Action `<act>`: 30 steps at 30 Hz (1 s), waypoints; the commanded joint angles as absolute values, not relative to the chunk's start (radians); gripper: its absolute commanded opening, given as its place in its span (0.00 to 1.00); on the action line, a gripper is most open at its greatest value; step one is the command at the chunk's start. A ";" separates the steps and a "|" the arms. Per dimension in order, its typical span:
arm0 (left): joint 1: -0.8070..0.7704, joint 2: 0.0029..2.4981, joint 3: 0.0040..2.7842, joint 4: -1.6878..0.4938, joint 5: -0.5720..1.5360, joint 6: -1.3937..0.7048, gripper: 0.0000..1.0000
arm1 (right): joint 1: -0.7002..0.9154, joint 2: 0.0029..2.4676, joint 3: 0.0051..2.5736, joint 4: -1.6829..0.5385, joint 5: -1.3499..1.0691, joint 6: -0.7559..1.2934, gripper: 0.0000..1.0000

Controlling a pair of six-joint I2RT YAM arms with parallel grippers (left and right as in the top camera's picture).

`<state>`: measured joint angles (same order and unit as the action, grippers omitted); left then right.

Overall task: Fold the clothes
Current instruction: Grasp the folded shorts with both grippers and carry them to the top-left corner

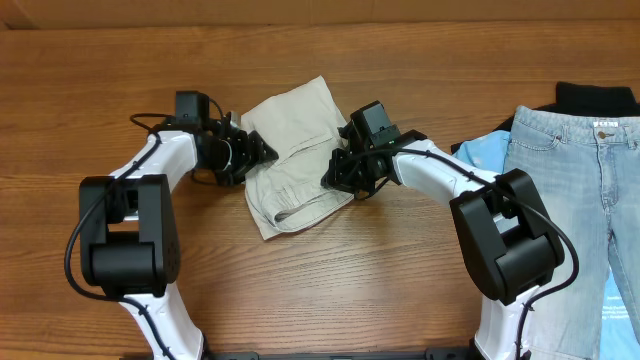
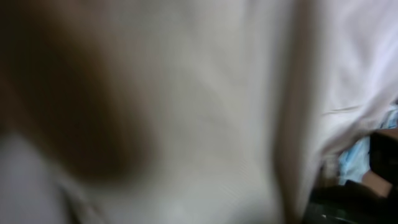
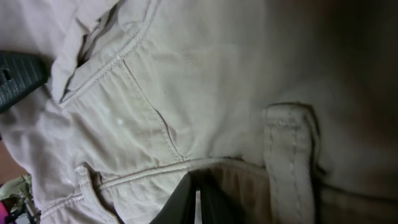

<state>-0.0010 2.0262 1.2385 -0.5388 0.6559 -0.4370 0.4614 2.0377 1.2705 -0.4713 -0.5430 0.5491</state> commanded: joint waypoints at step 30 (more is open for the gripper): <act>0.235 2.081 1.657 -0.769 0.888 -0.328 0.04 | 0.463 1.752 1.367 -0.756 -0.472 0.437 0.05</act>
<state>0.1139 2.0953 1.5074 -0.7773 0.8158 -0.3367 0.4606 1.8137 1.3407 -0.7441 -0.4892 0.4587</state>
